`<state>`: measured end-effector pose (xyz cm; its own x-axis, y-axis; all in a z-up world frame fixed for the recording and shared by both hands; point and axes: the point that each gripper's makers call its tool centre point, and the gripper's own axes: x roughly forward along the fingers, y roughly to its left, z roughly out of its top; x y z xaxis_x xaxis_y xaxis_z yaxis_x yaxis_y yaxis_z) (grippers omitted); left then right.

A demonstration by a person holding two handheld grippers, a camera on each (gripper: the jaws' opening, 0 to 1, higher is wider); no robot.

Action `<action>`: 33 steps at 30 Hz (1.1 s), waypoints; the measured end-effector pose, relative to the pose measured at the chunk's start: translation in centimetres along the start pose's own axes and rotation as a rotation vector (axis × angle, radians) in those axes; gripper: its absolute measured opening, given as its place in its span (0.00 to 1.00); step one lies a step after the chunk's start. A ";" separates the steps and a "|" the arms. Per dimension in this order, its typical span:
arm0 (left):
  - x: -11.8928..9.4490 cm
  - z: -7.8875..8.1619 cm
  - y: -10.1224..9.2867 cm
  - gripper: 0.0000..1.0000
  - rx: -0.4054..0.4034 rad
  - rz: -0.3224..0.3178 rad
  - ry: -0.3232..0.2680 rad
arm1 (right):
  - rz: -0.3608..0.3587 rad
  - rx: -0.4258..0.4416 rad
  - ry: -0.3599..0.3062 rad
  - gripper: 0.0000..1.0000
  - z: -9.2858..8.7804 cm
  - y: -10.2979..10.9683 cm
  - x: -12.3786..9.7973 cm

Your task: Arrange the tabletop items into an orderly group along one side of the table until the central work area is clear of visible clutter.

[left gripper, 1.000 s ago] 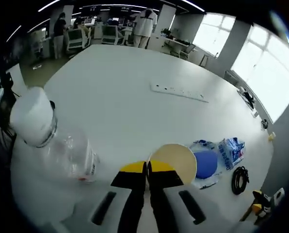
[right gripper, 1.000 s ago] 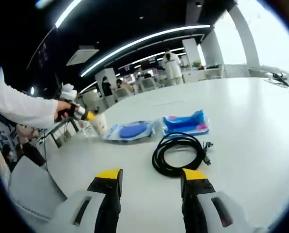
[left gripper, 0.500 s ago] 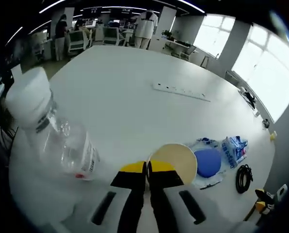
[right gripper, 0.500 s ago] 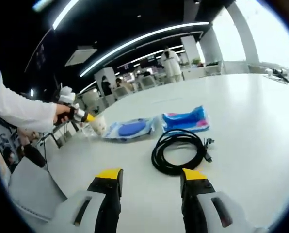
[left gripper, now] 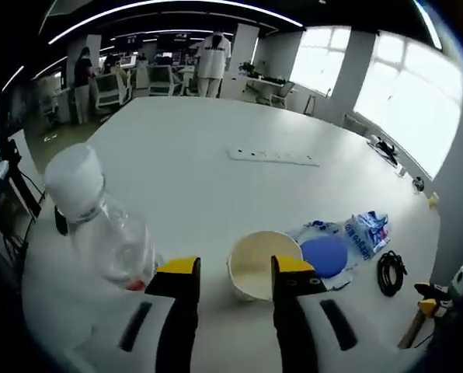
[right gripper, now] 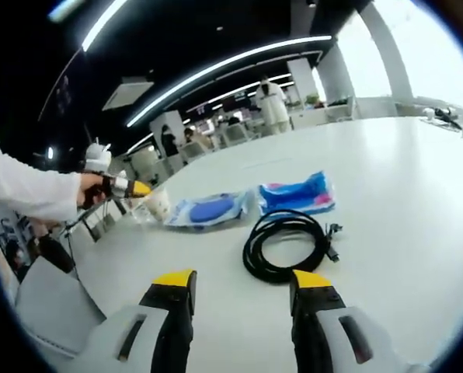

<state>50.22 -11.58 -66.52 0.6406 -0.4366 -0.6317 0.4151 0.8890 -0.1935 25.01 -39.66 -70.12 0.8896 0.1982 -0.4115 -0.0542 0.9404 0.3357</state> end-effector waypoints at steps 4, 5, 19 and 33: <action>-1.4 0.2 -1.1 0.42 0.013 -0.043 -0.051 | 0.002 -0.001 -0.001 0.48 0.1 0.1 0.0; -1.6 0.2 -1.2 0.44 0.018 -0.049 -0.061 | 0.002 -0.002 -0.003 0.48 0.1 0.2 -0.1; -6.1 -0.4 -2.3 0.57 0.143 -0.104 -0.146 | -0.020 0.003 0.002 0.50 -0.3 0.1 -1.9; -8.0 0.2 -0.6 0.57 0.169 -0.087 -0.186 | -0.043 -0.004 0.026 0.49 -1.1 0.3 -2.4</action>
<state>44.93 -8.67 -61.16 0.6991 -0.5422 -0.4661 0.5657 0.8181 -0.1033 22.40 -39.54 -69.93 0.8790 0.1650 -0.4473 -0.0183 0.9492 0.3142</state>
